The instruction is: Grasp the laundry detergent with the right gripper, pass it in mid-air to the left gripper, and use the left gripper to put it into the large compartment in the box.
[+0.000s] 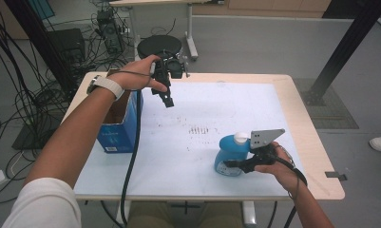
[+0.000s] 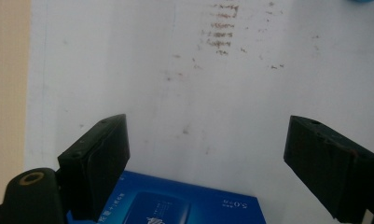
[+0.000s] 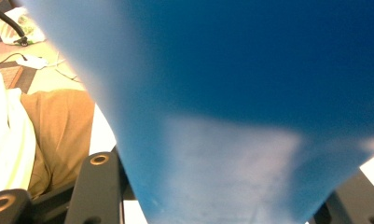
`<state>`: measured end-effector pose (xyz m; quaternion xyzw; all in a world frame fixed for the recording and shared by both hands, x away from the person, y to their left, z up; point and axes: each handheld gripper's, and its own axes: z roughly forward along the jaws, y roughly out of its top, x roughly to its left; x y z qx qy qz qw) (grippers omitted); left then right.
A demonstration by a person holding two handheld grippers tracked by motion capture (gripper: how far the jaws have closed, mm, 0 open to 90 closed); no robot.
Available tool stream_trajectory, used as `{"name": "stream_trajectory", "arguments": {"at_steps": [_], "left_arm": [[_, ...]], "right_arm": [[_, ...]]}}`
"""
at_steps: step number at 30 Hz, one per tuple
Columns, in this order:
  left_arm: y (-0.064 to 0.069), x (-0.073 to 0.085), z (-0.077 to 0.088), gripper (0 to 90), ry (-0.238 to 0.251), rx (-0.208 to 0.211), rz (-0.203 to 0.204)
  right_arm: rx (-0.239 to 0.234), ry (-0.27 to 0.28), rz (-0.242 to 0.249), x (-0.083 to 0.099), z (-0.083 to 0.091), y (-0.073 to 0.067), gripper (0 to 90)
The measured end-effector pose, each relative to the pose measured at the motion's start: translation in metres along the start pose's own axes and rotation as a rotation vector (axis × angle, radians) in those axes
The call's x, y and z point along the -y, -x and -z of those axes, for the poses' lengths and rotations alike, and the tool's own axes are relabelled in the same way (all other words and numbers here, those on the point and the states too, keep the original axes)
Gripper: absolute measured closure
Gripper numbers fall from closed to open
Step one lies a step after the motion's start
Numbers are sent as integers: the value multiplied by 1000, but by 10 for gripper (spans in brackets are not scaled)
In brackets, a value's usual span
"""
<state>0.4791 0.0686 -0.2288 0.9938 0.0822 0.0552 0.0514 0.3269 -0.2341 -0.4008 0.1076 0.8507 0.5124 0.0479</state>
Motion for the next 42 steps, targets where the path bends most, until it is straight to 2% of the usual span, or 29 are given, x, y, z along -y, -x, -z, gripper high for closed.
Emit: {"name": "stream_trajectory", "arguments": {"at_steps": [14,42], "left_arm": [[0,0,-1,148,5,0,1],[-1,1,0,141,2,-4,3]], "right_arm": [[2,8,-2,1,0,0,434],[-10,-11,6,-1,0,1,430]]}}
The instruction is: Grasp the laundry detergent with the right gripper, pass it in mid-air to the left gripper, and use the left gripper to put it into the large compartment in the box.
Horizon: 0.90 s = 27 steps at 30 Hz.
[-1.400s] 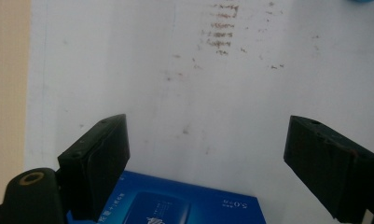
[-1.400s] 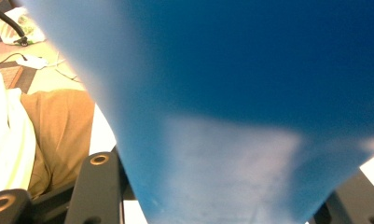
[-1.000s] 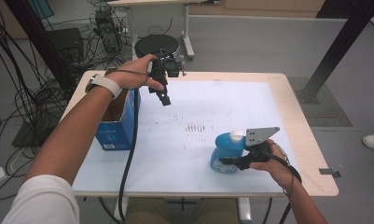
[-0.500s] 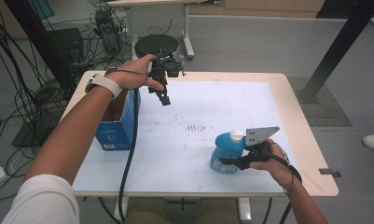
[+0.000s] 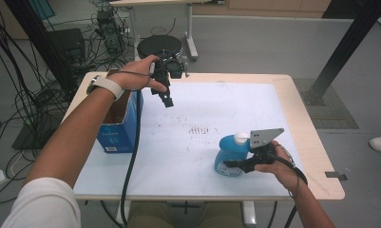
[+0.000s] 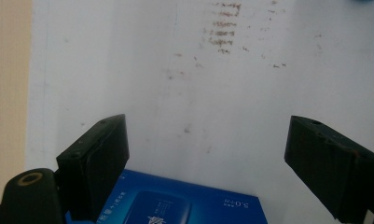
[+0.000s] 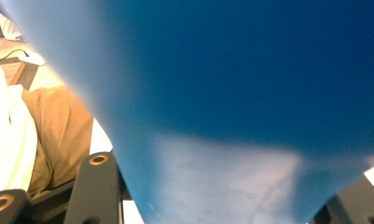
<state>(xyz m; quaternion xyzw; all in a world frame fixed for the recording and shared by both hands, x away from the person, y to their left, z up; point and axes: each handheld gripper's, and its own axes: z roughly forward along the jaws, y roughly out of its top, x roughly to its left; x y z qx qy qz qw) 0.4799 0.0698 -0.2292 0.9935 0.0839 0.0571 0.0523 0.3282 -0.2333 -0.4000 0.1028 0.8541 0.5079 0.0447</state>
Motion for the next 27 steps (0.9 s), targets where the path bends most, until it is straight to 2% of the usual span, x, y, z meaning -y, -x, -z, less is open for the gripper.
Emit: {"name": "stream_trajectory", "arguments": {"at_steps": [27], "left_arm": [[1,1,1,141,3,-2,5]], "right_arm": [[-5,-8,-2,-1,0,0,429]]}}
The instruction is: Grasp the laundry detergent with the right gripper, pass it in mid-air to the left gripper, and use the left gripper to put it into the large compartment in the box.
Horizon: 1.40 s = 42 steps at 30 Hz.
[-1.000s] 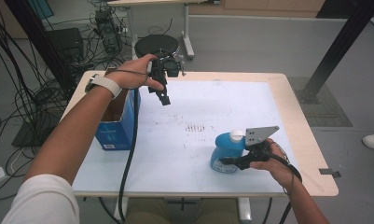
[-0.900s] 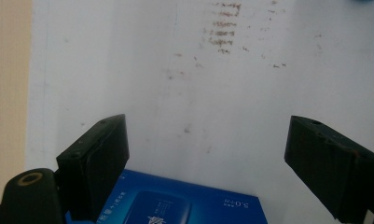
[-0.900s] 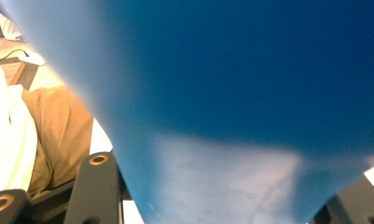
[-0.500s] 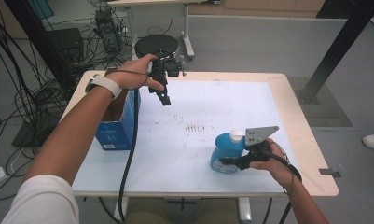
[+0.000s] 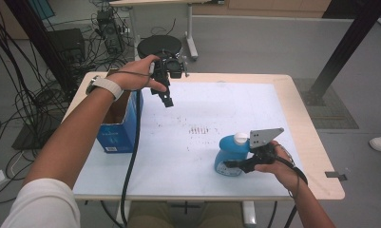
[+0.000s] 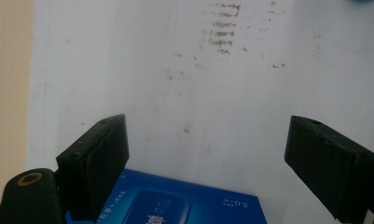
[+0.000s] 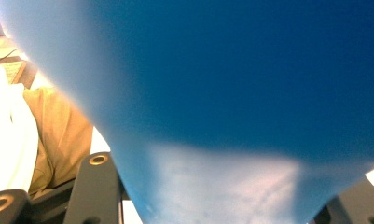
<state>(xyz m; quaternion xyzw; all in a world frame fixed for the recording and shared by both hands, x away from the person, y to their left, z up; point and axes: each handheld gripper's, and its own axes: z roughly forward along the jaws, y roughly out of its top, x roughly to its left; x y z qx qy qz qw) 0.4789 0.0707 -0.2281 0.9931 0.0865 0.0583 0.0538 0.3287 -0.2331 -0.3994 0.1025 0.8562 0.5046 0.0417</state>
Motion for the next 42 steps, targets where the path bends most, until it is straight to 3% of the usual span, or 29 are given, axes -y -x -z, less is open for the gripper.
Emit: {"name": "stream_trajectory", "arguments": {"at_steps": [42], "left_arm": [[0,1,-2,141,9,-5,9]], "right_arm": [[-4,-3,0,0,-1,1,426]]}}
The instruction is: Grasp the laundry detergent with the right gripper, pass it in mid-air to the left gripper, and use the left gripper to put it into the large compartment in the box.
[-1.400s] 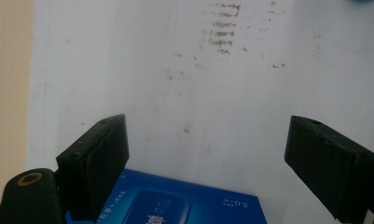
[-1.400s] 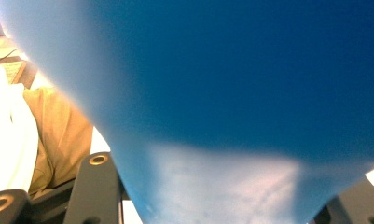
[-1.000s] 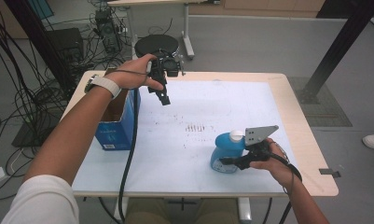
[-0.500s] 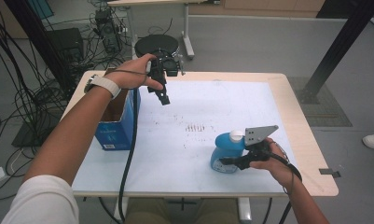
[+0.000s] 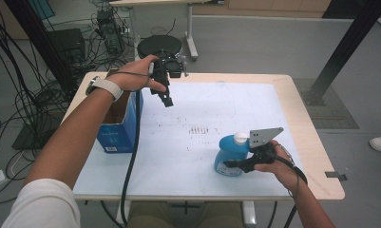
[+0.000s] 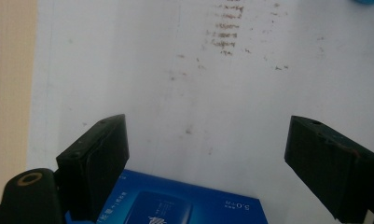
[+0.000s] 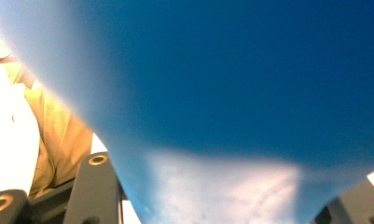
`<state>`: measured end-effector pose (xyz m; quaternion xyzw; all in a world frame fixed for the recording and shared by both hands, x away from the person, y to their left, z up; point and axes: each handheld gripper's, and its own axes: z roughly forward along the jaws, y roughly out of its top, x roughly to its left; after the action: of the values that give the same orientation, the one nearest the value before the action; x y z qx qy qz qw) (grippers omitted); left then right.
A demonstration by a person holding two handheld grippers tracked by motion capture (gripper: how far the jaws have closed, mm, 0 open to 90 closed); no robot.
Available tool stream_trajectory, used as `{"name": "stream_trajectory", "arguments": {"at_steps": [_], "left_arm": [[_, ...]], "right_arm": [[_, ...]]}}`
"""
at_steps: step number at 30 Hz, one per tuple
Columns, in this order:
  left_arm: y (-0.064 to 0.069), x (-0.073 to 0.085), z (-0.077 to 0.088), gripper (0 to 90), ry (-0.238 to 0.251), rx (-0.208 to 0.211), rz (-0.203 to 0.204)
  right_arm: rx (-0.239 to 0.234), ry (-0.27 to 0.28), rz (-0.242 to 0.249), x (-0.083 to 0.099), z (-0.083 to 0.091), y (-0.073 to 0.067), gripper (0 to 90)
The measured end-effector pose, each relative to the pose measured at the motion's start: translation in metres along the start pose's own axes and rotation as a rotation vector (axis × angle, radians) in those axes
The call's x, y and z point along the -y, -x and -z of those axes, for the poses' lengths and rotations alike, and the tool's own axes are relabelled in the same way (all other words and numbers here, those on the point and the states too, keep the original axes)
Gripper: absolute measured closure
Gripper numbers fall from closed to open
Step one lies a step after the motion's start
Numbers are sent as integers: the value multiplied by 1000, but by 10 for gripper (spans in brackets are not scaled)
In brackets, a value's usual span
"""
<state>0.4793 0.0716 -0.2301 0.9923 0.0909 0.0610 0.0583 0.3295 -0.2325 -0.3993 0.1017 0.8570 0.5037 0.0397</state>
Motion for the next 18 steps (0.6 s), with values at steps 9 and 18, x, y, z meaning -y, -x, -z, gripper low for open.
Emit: {"name": "stream_trajectory", "arguments": {"at_steps": [9,18], "left_arm": [[-1,-1,0,141,-13,2,-7],[-1,-2,0,140,-13,2,-7]], "right_arm": [[-1,-3,2,0,0,0,426],[-2,-4,1,0,0,0,425]]}}
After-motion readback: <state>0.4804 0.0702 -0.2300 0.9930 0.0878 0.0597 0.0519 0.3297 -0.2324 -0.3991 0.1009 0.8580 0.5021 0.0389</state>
